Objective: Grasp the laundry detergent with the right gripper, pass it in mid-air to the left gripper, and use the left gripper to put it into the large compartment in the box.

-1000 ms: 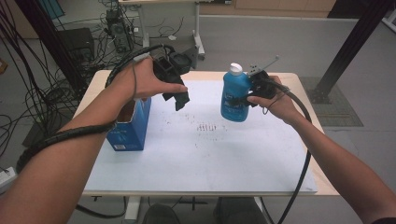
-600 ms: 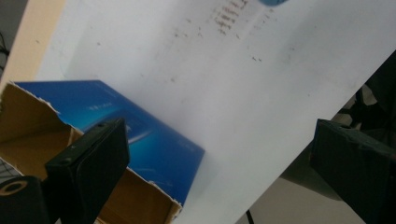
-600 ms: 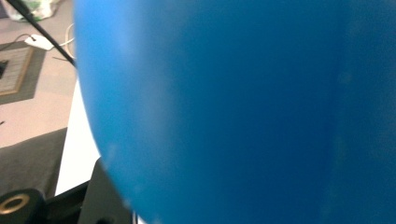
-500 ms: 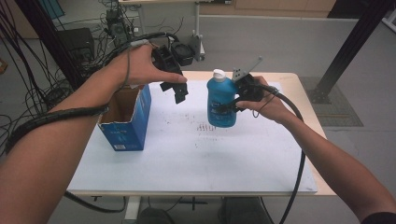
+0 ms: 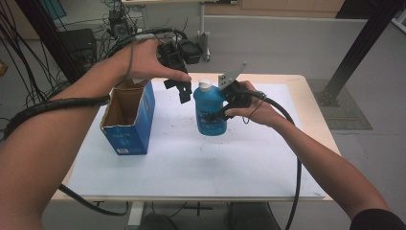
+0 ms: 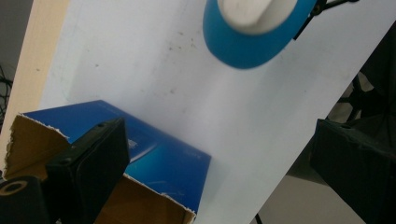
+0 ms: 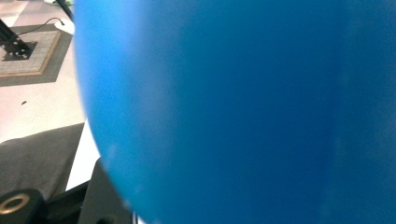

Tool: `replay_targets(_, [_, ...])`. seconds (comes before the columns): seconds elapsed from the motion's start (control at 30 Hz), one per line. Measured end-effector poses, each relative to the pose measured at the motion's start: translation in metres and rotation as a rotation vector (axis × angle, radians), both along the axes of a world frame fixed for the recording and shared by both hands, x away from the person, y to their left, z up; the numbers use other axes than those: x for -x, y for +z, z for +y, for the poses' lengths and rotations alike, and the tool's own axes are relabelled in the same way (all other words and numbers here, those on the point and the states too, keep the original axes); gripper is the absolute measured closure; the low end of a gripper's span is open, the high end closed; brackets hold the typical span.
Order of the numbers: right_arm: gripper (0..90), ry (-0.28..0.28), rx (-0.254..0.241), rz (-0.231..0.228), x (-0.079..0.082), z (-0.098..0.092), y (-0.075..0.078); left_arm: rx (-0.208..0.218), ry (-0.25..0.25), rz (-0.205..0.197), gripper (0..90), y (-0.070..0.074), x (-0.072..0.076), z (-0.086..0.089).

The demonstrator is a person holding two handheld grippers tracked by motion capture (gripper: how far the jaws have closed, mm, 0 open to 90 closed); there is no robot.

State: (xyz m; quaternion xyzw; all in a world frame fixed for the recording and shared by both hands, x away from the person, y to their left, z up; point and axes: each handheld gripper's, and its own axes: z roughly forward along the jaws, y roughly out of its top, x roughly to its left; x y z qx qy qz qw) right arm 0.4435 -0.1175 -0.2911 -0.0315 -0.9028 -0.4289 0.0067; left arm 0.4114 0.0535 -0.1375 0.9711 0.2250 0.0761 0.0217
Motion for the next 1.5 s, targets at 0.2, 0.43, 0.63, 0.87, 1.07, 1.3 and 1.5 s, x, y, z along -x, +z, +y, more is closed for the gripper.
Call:
replay_targets(0.2, [43.3,0.035,-0.016,-0.003,0.006,0.016,-0.001,-0.012,-0.025,0.01,5.5,0.001,0.001,0.001])
replay_targets(0.43, [43.3,0.053,-0.043,-0.006,0.009,0.03,-0.004,-0.022,-0.044,0.012,5.5,0.004,0.002,-0.001])
replay_targets(0.63, [43.3,0.067,-0.053,-0.009,0.014,0.037,-0.005,-0.036,-0.055,0.018,5.5,0.003,0.005,-0.003])
replay_targets(0.87, [43.3,0.079,-0.069,-0.026,0.021,0.041,-0.004,-0.047,-0.067,0.033,5.5,0.0,0.009,-0.003])
replay_targets(1.07, [43.3,0.096,-0.081,-0.031,0.025,0.044,-0.001,-0.049,-0.086,0.062,5.5,-0.005,0.012,-0.004])
replay_targets(1.3, [43.4,0.111,-0.101,-0.036,0.031,0.047,0.0,-0.037,-0.104,0.084,5.3,-0.011,0.015,-0.01])
replay_targets(1.5, [43.4,0.129,-0.121,-0.042,0.035,0.047,0.003,-0.031,-0.12,0.1,5.3,-0.015,0.018,-0.012])
